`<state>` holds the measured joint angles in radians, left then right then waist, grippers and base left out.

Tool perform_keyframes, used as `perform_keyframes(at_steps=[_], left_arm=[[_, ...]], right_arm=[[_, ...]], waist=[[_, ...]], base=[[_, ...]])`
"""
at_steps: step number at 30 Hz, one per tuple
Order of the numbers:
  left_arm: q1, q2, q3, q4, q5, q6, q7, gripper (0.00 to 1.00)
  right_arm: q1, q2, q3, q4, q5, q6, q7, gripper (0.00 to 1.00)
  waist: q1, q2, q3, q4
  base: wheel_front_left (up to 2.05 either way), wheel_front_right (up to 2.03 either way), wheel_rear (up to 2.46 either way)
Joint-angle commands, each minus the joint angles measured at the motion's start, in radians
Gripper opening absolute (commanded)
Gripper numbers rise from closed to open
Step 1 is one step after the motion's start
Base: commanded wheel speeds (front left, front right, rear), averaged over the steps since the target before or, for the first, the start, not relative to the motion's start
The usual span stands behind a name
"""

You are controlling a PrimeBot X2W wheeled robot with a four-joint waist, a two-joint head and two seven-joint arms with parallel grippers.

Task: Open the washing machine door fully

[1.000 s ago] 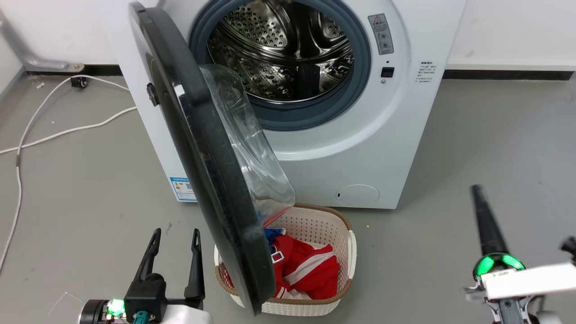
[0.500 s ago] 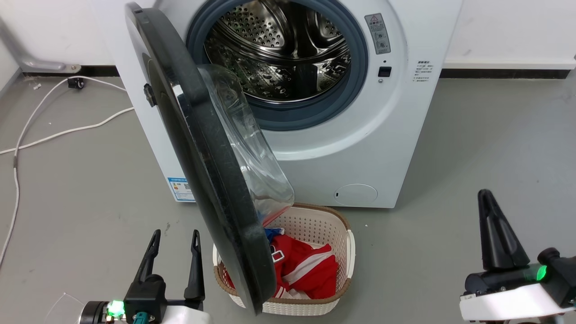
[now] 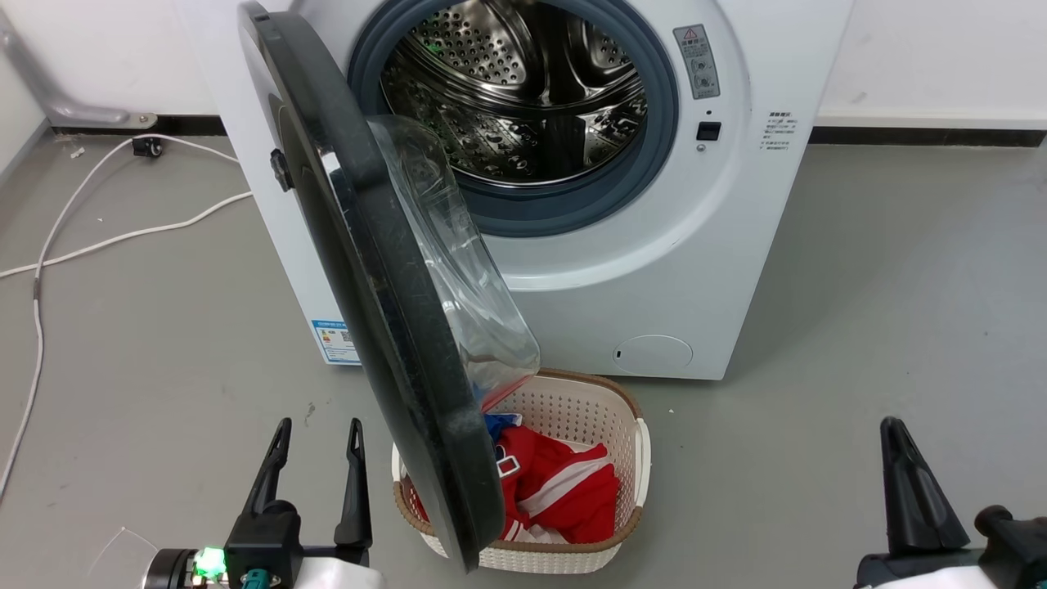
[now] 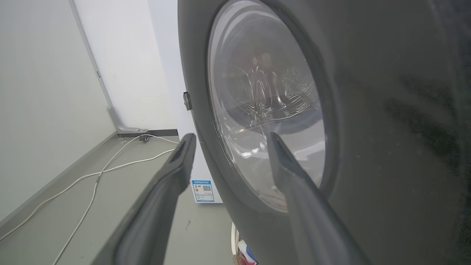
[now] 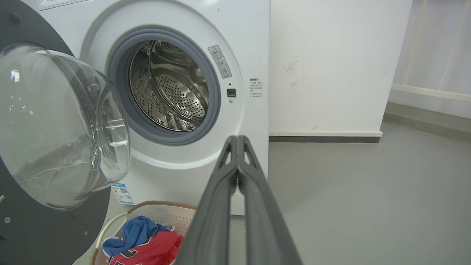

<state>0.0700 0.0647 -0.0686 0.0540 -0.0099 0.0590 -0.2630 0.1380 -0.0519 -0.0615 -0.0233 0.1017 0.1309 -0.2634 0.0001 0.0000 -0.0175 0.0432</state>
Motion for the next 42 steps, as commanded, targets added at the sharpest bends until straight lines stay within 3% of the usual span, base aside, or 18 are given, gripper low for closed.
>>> perform_keyframes(at_steps=[1,2,3,4,5,26,27,28,29,30,42], left_arm=[[0.008,0.004,-0.001,-0.004,0.004,0.001,-0.003,1.00],[0.008,0.004,-0.001,-0.005,0.004,0.001,-0.003,1.00],[0.009,0.004,-0.001,-0.005,0.004,0.001,-0.003,1.00],[0.010,0.004,-0.001,-0.006,0.003,0.001,-0.003,1.00],[0.010,0.004,-0.001,-0.006,0.003,0.000,-0.003,1.00],[0.013,0.001,0.011,0.002,-0.013,-0.001,-0.003,1.00],[0.012,0.001,0.012,0.002,-0.011,-0.001,-0.003,0.53],[0.012,0.001,0.012,0.002,-0.011,-0.001,-0.003,0.53],[0.010,0.001,0.015,-0.002,-0.011,0.002,-0.003,0.09],[0.010,0.000,0.018,-0.003,-0.014,0.003,-0.003,0.00],[-0.075,0.003,0.070,-0.105,-0.013,0.011,-0.003,0.00]], right_arm=[[0.014,0.003,-0.007,0.006,0.014,0.000,-0.002,0.00],[0.017,0.003,-0.008,0.008,0.019,0.000,-0.002,0.00],[0.020,0.003,-0.009,0.010,0.024,0.000,-0.002,0.16],[0.023,0.003,-0.010,0.012,0.028,0.000,-0.002,0.49],[0.026,0.003,-0.012,0.013,0.031,0.000,-0.002,1.00],[0.030,0.003,-0.015,0.034,0.049,0.000,-0.002,1.00],[0.030,0.003,-0.015,0.033,0.049,0.000,-0.002,1.00],[0.030,0.003,-0.015,0.033,0.049,0.000,-0.002,1.00],[0.030,0.003,-0.015,0.032,0.049,0.000,-0.002,1.00],[0.030,0.003,-0.015,0.031,0.050,0.000,-0.002,1.00],[0.021,0.003,-0.015,0.022,0.040,0.000,-0.002,1.00]], waist=[[-0.0001,0.0000,0.000,0.001],[-0.0001,0.0000,-0.001,0.001],[-0.0001,0.0000,-0.001,0.001],[-0.0001,0.0000,-0.002,0.001],[-0.0001,0.0000,-0.002,0.002],[-0.0001,0.0000,-0.010,0.002],[-0.0001,0.0000,-0.011,0.002],[-0.0001,0.0000,-0.011,0.002],[-0.0001,0.0000,-0.011,0.002],[-0.0001,0.0000,-0.011,0.002],[-0.0001,0.0000,-0.006,0.013]], base=[[0.00,0.00,0.00],[0.00,0.00,0.00],[0.00,0.00,0.00],[0.00,0.00,0.00],[0.00,0.00,0.00],[0.00,0.00,0.00],[0.00,0.00,0.00],[0.00,0.00,0.00],[0.00,0.00,0.00],[0.00,0.00,0.00],[0.00,0.00,0.00]])
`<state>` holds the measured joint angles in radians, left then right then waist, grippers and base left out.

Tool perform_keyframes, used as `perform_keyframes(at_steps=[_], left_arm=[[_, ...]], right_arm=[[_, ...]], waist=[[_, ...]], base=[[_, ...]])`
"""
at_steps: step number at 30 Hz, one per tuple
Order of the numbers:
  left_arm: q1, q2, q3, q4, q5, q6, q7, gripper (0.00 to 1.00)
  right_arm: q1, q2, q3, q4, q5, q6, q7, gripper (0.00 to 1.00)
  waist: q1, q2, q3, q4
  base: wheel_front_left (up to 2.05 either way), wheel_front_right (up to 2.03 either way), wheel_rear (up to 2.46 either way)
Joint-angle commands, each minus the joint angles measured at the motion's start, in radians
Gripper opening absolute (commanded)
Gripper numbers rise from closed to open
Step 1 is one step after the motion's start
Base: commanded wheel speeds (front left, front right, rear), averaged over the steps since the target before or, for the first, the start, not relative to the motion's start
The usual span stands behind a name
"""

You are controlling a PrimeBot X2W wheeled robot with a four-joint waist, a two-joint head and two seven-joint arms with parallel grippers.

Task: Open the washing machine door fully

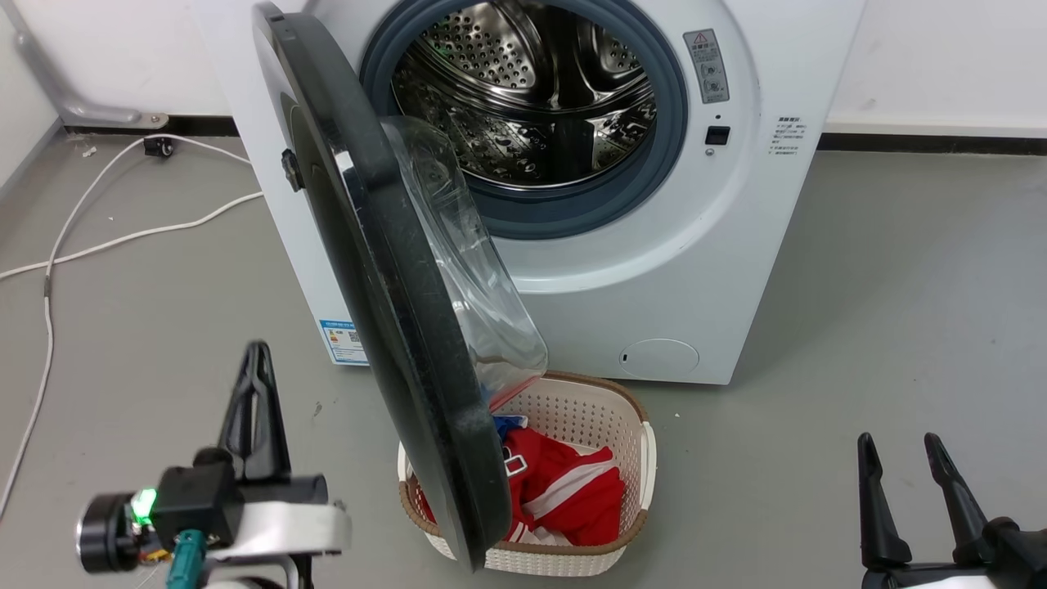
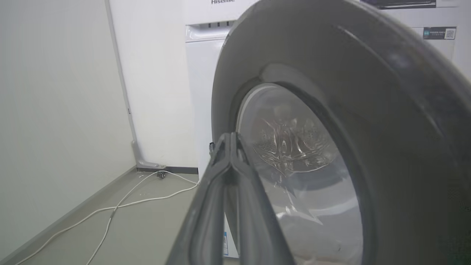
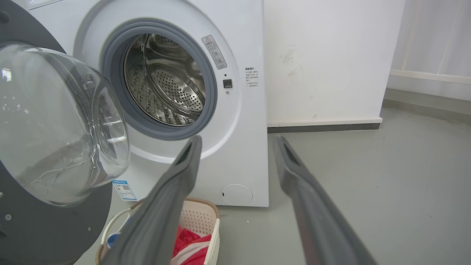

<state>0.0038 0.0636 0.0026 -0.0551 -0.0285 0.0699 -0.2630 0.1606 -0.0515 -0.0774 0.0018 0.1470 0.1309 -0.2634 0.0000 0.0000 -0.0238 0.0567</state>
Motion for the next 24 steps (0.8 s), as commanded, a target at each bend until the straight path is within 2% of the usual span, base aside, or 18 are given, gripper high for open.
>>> perform_keyframes(at_steps=[1,9,24], left_arm=[[-0.017,0.006,0.001,-0.017,0.008,-0.003,-0.003,0.00],[-0.098,0.006,-0.036,-0.173,0.030,-0.018,-0.003,0.00],[-0.189,-0.008,-0.294,-0.287,0.045,-0.070,-0.003,0.00]], right_arm=[[-0.003,0.002,0.001,-0.003,-0.005,0.000,-0.002,1.00],[-0.003,0.002,0.004,0.000,-0.007,0.000,-0.002,1.00],[-0.009,0.002,0.012,0.000,-0.016,0.000,-0.002,1.00]], waist=[[0.0000,0.0000,0.000,0.000],[0.0000,0.0000,-0.004,-0.003],[0.0000,0.0000,-0.008,-0.012]], base=[[0.00,0.00,0.00],[0.00,0.00,0.00],[0.00,0.00,0.00]])
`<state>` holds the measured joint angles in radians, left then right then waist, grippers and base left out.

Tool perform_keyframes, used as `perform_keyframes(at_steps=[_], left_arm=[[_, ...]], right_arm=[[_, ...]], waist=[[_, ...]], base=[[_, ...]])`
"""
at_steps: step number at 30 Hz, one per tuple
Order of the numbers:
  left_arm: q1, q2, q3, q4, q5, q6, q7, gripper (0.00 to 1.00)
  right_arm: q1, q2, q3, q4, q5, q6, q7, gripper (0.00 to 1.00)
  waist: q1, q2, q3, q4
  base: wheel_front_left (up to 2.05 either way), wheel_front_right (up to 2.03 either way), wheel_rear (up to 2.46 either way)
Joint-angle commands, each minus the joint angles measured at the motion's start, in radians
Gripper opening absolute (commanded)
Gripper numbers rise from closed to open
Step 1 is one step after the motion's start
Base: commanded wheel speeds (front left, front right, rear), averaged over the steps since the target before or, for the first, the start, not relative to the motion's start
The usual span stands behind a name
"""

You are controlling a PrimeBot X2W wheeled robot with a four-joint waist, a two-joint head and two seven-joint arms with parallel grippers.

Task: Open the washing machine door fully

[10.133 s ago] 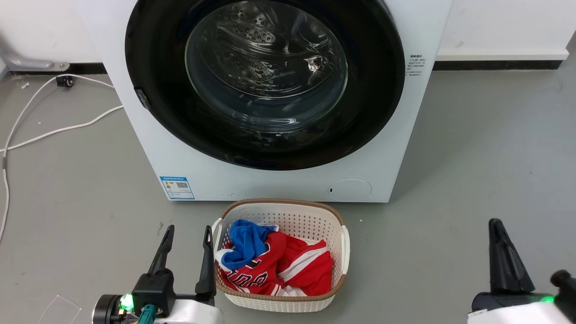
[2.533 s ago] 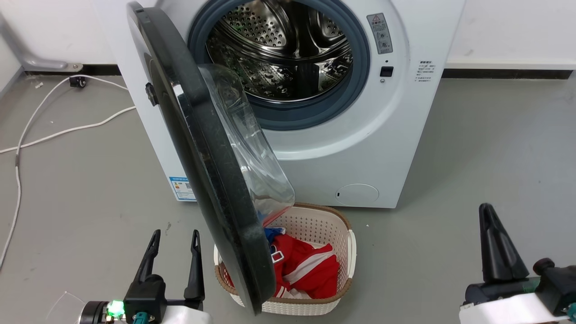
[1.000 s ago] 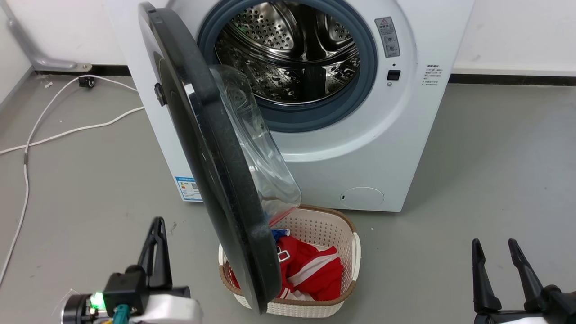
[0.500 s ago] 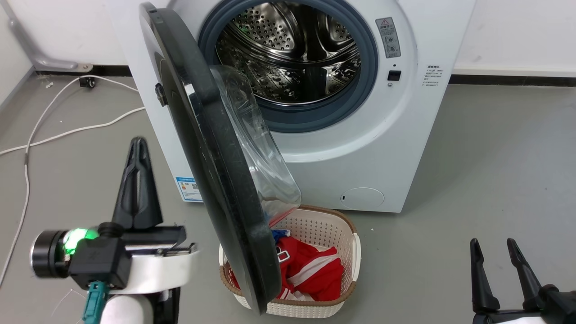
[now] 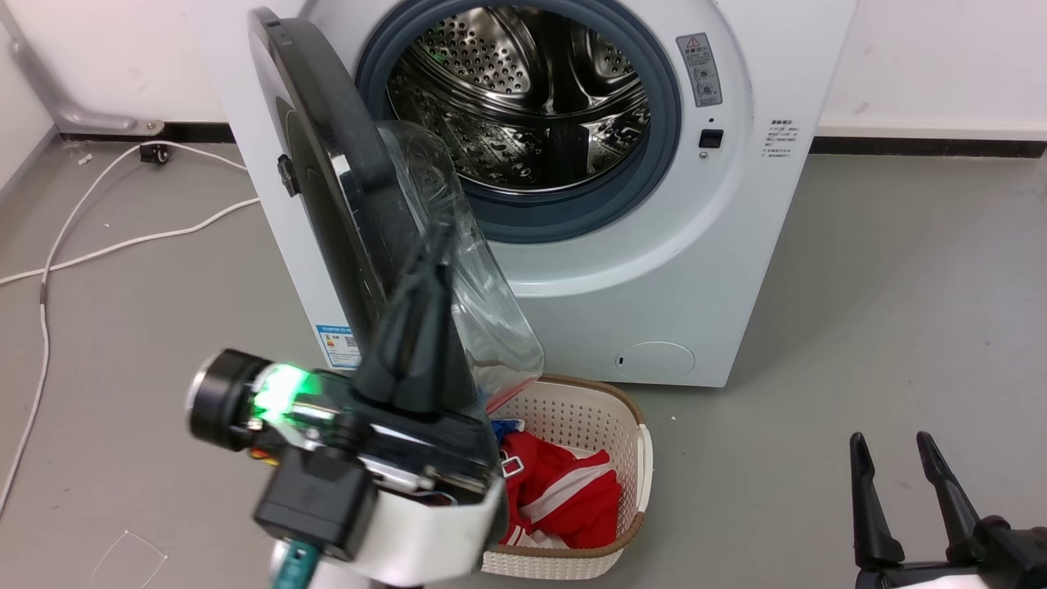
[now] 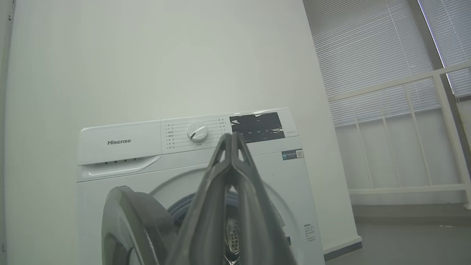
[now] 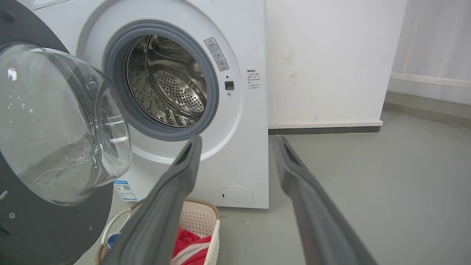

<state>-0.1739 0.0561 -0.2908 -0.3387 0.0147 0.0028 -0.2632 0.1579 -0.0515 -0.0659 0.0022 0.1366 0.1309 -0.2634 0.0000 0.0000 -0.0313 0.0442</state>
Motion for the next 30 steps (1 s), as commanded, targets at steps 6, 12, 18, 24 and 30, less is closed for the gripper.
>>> perform_keyframes(at_steps=[6,12,18,24,30], left_arm=[[-0.014,-0.002,-0.118,0.001,0.010,-0.018,-0.002,0.00],[-0.013,-0.004,-0.224,0.025,0.010,-0.036,-0.002,0.00],[0.001,-0.004,-0.309,0.060,0.004,-0.045,-0.002,0.00],[0.022,0.001,-0.359,0.107,-0.001,-0.052,-0.002,0.00],[0.048,0.019,-0.394,0.156,0.000,-0.055,-0.002,0.00]], right_arm=[[-0.005,0.002,0.002,-0.001,-0.006,0.000,-0.002,1.00],[-0.012,0.002,0.007,0.001,-0.009,0.000,-0.002,1.00],[-0.016,0.002,0.011,0.004,-0.007,0.000,-0.002,1.00],[-0.019,0.002,0.014,0.007,-0.001,0.000,-0.002,1.00],[-0.015,0.002,0.014,0.009,0.000,0.000,-0.002,1.00]], waist=[[0.0000,0.0000,-0.002,0.004],[0.0000,0.0000,-0.002,0.007],[0.0000,0.0000,-0.003,0.007],[0.0000,0.0000,-0.002,0.004],[0.0000,0.0000,0.002,0.008]], base=[[0.00,0.00,0.00],[0.00,0.00,0.00],[0.00,0.00,0.00],[0.00,0.00,0.00],[0.00,0.00,0.00]])
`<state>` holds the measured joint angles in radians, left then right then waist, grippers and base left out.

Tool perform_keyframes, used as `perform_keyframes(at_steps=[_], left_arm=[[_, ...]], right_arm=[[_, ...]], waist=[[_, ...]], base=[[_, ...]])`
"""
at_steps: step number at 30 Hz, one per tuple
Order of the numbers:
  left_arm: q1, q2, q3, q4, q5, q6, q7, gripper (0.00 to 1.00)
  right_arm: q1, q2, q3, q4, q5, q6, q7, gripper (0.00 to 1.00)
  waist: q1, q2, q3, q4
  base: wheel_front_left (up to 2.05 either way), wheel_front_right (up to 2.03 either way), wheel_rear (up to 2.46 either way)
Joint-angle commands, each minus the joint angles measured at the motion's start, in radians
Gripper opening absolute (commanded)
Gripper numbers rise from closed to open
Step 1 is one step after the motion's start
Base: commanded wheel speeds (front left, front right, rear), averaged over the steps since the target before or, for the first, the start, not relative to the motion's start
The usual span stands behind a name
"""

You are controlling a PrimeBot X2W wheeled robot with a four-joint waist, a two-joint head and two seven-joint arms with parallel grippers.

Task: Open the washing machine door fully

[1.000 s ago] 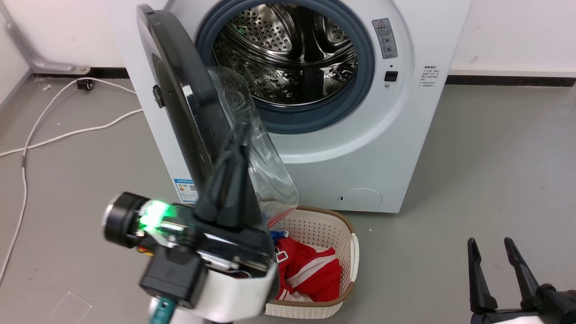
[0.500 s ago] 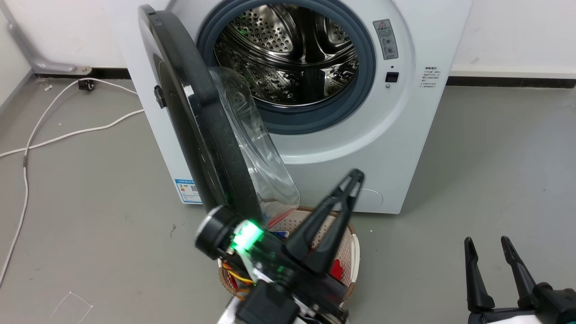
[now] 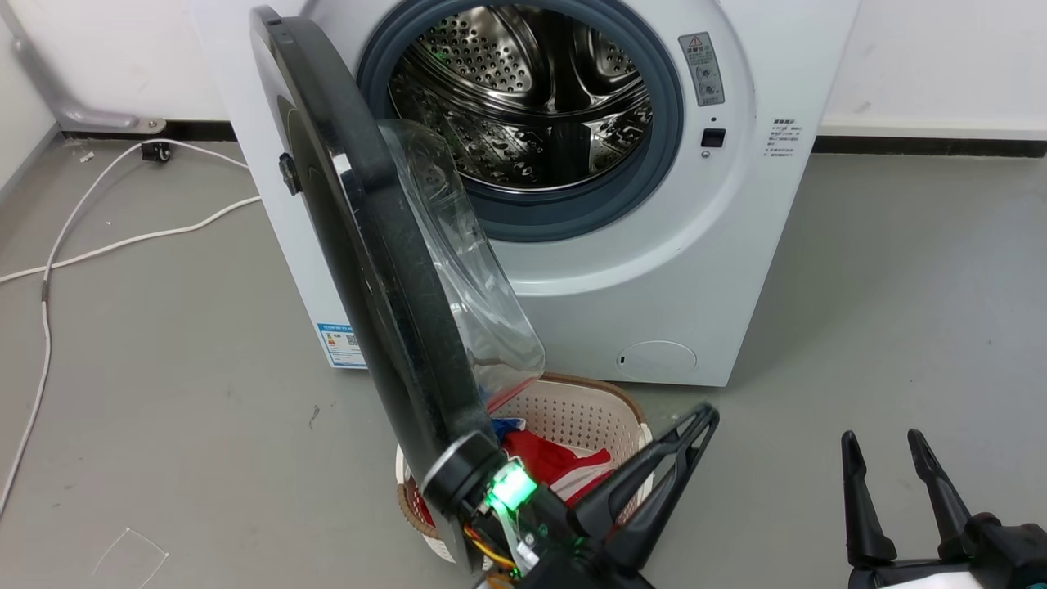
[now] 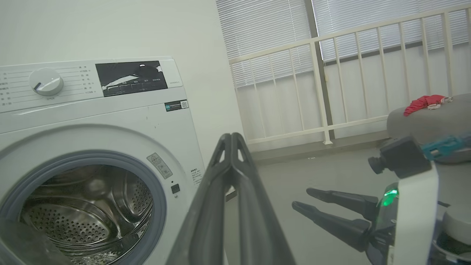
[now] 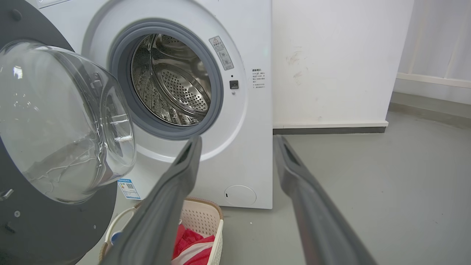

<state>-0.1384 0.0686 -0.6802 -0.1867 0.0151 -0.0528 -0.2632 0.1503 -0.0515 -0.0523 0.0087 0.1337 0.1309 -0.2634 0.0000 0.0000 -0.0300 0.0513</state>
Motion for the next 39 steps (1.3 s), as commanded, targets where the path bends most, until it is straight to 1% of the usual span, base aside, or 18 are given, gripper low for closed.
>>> perform_keyframes(at_steps=[1,8,18,24,31,39], left_arm=[[0.017,0.008,-0.010,0.013,-0.002,0.000,-0.002,0.00],[0.055,0.024,-0.025,0.069,-0.016,0.008,-0.002,0.00],[0.110,0.045,0.003,0.162,-0.043,0.030,-0.002,0.00],[0.116,0.054,0.040,0.203,-0.054,0.040,-0.003,0.00],[0.100,0.060,0.122,0.253,-0.076,0.058,-0.003,0.00],[0.091,0.060,0.181,0.294,-0.076,0.054,-0.002,0.00]], right_arm=[[-0.008,0.002,0.000,0.003,0.002,0.000,-0.002,1.00],[-0.012,0.002,0.001,0.007,-0.002,0.000,-0.002,1.00],[-0.022,0.002,0.002,0.015,-0.010,0.000,-0.002,1.00],[-0.025,0.003,-0.003,0.019,-0.013,0.000,-0.002,1.00],[-0.025,0.003,-0.008,0.026,-0.012,0.000,-0.002,1.00],[-0.022,0.003,-0.015,0.037,-0.005,0.000,-0.002,1.00]], waist=[[0.0000,0.0000,0.001,0.003],[0.0000,0.0000,0.009,0.015],[0.0000,0.0000,0.026,0.028],[0.0000,0.0000,0.033,0.030],[0.0000,0.0000,0.040,0.037],[0.0000,0.0000,0.043,0.068]], base=[[0.00,0.00,0.00],[0.00,0.00,0.00],[0.00,0.00,0.00],[0.00,0.00,0.00],[0.00,0.00,0.00],[0.00,0.00,0.00]])
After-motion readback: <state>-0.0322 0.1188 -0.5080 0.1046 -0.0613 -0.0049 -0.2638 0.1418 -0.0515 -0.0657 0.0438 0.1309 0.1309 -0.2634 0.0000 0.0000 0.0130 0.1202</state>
